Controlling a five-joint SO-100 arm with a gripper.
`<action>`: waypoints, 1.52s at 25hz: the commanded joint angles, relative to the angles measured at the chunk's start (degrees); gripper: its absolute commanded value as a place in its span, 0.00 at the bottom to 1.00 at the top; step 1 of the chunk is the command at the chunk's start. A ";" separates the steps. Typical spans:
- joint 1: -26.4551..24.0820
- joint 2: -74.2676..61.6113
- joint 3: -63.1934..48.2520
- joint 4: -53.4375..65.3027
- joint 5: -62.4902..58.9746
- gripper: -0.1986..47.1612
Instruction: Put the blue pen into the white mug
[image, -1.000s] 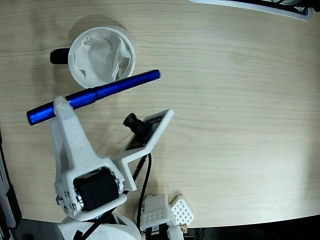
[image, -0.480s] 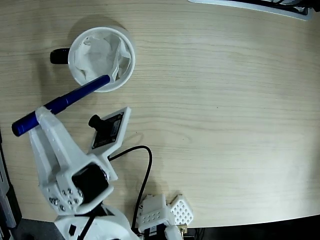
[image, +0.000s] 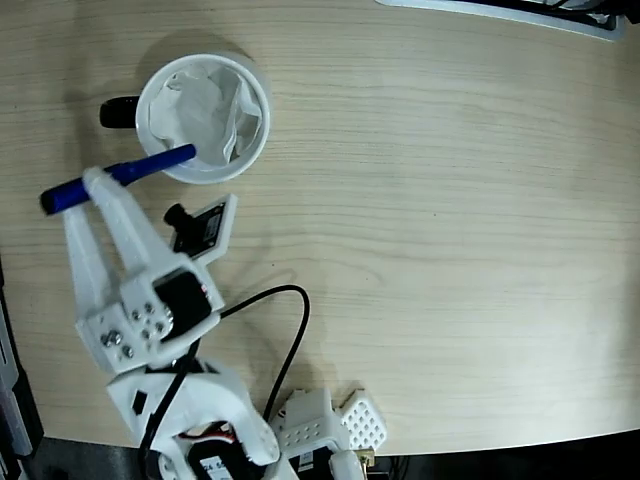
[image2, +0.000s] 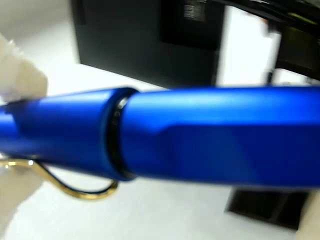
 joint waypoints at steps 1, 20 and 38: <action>0.70 0.00 -0.35 -4.48 0.88 0.00; -0.79 -0.79 2.37 -7.12 -6.50 0.50; 1.67 43.86 32.52 1.49 -71.37 0.00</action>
